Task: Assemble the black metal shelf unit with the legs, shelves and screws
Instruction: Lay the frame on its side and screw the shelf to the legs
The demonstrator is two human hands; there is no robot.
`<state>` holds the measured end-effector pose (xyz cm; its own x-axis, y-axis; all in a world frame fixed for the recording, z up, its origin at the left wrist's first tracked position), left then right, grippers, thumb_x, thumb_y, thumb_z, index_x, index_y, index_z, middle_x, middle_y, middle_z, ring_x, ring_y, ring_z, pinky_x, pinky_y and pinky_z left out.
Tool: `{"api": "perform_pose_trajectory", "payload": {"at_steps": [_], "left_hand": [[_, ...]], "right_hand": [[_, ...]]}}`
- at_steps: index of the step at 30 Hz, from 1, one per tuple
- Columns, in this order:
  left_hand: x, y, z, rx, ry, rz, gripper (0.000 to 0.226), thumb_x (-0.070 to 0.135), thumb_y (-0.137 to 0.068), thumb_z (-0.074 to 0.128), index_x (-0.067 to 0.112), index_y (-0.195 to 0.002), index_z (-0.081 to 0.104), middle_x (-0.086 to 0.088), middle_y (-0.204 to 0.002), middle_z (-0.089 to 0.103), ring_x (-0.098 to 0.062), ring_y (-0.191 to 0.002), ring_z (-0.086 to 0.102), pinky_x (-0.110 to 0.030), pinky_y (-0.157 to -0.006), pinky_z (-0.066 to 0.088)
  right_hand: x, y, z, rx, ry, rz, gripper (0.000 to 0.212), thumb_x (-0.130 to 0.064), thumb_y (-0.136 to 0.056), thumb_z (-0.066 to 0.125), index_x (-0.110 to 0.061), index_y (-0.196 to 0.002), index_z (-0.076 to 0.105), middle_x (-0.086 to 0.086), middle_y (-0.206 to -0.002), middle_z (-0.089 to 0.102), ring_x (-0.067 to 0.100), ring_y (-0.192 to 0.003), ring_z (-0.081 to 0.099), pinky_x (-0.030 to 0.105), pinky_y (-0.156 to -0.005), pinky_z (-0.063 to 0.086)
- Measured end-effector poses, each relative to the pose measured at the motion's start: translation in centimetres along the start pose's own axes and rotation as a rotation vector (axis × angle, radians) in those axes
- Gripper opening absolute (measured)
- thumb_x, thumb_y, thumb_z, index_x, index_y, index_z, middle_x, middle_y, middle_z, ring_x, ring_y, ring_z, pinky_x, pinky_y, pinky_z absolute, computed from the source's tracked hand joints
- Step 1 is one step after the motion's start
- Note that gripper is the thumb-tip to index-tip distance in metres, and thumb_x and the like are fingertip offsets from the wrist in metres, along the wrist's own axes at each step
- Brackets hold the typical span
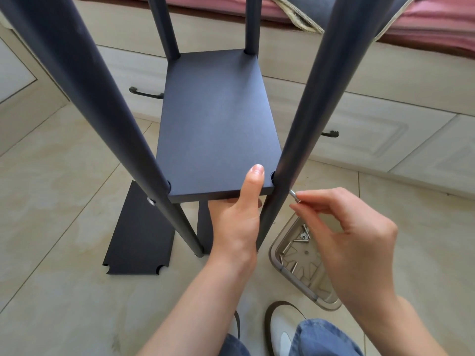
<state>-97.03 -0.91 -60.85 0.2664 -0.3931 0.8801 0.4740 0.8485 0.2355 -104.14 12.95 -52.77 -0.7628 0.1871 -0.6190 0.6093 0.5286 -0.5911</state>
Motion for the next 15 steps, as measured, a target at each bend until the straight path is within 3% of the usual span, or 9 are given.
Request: {"api": "perform_pose_trajectory", "payload": {"at_steps": [3, 6, 9, 11, 15], "left_hand": [[0.1, -0.1, 0.0, 0.002, -0.001, -0.005, 0.012, 0.024, -0.092, 0.067, 0.026, -0.103, 0.065, 0.019, -0.085, 0.071, 0.002, -0.079, 0.067, -0.017, -0.071, 0.053], [0.0, -0.1, 0.0, 0.008, 0.004, -0.013, 0.013, 0.024, -0.092, 0.068, 0.023, -0.106, 0.065, 0.017, -0.086, 0.072, 0.000, -0.081, 0.069, -0.017, -0.071, 0.054], [0.0, 0.0, 0.0, 0.002, 0.004, -0.016, 0.016, 0.024, -0.092, 0.068, 0.022, -0.108, 0.065, 0.018, -0.085, 0.072, 0.001, -0.080, 0.069, -0.016, -0.070, 0.054], [0.0, -0.1, 0.0, 0.002, 0.011, -0.017, 0.016, 0.024, -0.092, 0.068, 0.023, -0.107, 0.065, 0.018, -0.084, 0.072, 0.001, -0.079, 0.069, -0.015, -0.069, 0.054], [0.1, -0.1, -0.1, 0.008, -0.005, 0.001, 0.011, 0.024, -0.092, 0.067, 0.028, -0.102, 0.064, 0.019, -0.086, 0.072, 0.002, -0.080, 0.068, -0.018, -0.072, 0.055]], "right_hand": [[0.1, 0.2, 0.0, 0.015, -0.003, 0.010, 0.007, -0.008, -0.083, 0.078, -0.008, -0.089, 0.075, -0.004, -0.081, 0.071, 0.006, -0.074, 0.067, 0.019, -0.072, 0.052], [2.2, 0.4, 0.6, -0.008, -0.317, 0.307, 0.011, -0.009, -0.080, 0.076, -0.017, -0.088, 0.075, -0.008, -0.079, 0.074, 0.011, -0.075, 0.073, 0.021, -0.072, 0.055], [2.7, 0.5, 0.8, 0.001, -0.437, 0.402, 0.015, -0.005, -0.079, 0.075, -0.019, -0.085, 0.074, -0.005, -0.079, 0.075, 0.013, -0.073, 0.073, 0.016, -0.071, 0.054], [2.4, 0.4, 0.8, -0.005, -0.409, 0.363, 0.013, -0.005, -0.080, 0.076, -0.018, -0.085, 0.074, -0.005, -0.078, 0.075, 0.012, -0.072, 0.073, 0.017, -0.071, 0.054], [-0.3, -0.1, 0.1, 0.004, 0.038, -0.015, 0.006, -0.006, -0.084, 0.076, -0.005, -0.090, 0.074, -0.001, -0.083, 0.071, 0.007, -0.076, 0.064, 0.008, -0.077, 0.047]]}}
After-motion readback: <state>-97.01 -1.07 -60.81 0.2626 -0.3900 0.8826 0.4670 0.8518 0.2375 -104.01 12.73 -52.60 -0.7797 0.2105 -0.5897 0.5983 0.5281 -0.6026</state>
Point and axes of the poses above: each hand's wrist, its own y-axis away from the middle knuckle, its own z-axis out of the palm, x = y × z, the point moved 9 cm from there along -y, towards the middle knuckle
